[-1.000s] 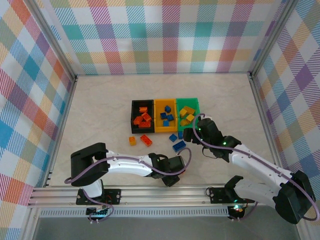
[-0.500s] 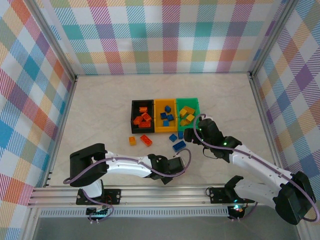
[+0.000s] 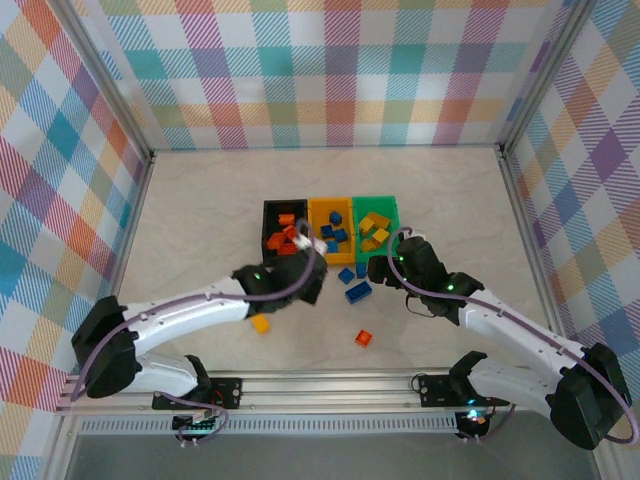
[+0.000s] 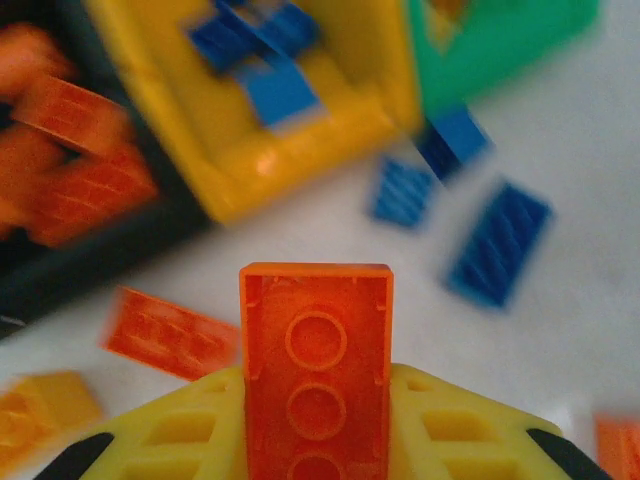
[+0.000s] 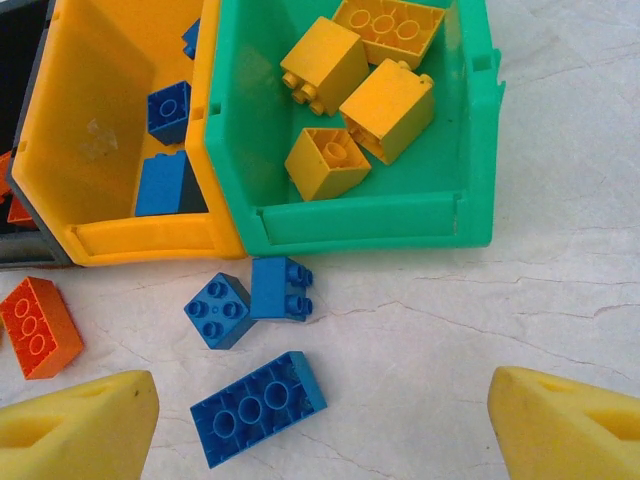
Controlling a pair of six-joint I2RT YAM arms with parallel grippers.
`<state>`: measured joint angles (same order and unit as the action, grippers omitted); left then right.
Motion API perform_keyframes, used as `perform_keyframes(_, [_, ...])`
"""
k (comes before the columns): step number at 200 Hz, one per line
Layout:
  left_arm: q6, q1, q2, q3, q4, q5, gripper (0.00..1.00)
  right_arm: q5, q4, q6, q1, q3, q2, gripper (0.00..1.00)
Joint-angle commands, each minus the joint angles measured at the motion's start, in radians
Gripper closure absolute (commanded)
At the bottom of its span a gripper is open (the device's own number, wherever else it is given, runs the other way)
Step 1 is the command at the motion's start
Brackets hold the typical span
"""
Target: Sort the legos into containers by color
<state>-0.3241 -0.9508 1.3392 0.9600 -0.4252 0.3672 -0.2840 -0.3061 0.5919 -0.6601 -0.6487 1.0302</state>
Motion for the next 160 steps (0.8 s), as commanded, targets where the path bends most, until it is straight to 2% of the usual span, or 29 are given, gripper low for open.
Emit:
perform_keyframes(1, [-0.072, 0.128, 0.007, 0.080, -0.041, 0.014, 0.68, 0.012, 0.024, 0.014, 0.006, 0.002, -0.013, 0.14])
perform_keyframes(21, [-0.090, 0.236, 0.103, 0.164, -0.048, -0.020, 0.68, 0.014, 0.020, 0.014, 0.007, 0.001, -0.015, 0.14])
perform_keyframes(47, [-0.101, 0.331, 0.263, 0.291, -0.078, -0.038, 0.70, 0.019, 0.013, 0.010, 0.008, -0.003, -0.018, 0.14])
perform_keyframes(77, [-0.116, 0.388, 0.401, 0.406, -0.111, -0.068, 0.71, 0.028, 0.003, 0.009, 0.007, -0.003, -0.028, 0.14])
perform_keyframes(89, [-0.118, 0.391, 0.440, 0.442, -0.127, -0.059, 0.68, 0.029, -0.002, 0.007, 0.007, -0.004, -0.032, 0.14])
perform_keyframes(107, [-0.121, 0.395, 0.488, 0.478, -0.152, -0.048, 0.61, 0.032, -0.005, 0.002, 0.007, -0.003, -0.034, 0.14])
perform_keyframes(122, [-0.124, 0.397, 0.496, 0.484, -0.161, -0.058, 0.51, 0.034, -0.010, 0.000, 0.006, -0.006, -0.035, 0.14])
perform_keyframes(141, [-0.133, 0.397, 0.452, 0.455, -0.140, -0.089, 0.31, 0.036, -0.011, -0.002, 0.007, -0.008, -0.035, 0.14])
perform_keyframes(160, [-0.149, 0.397, 0.380, 0.408, -0.120, -0.118, 0.22, 0.036, -0.009, -0.003, 0.007, -0.011, -0.035, 0.14])
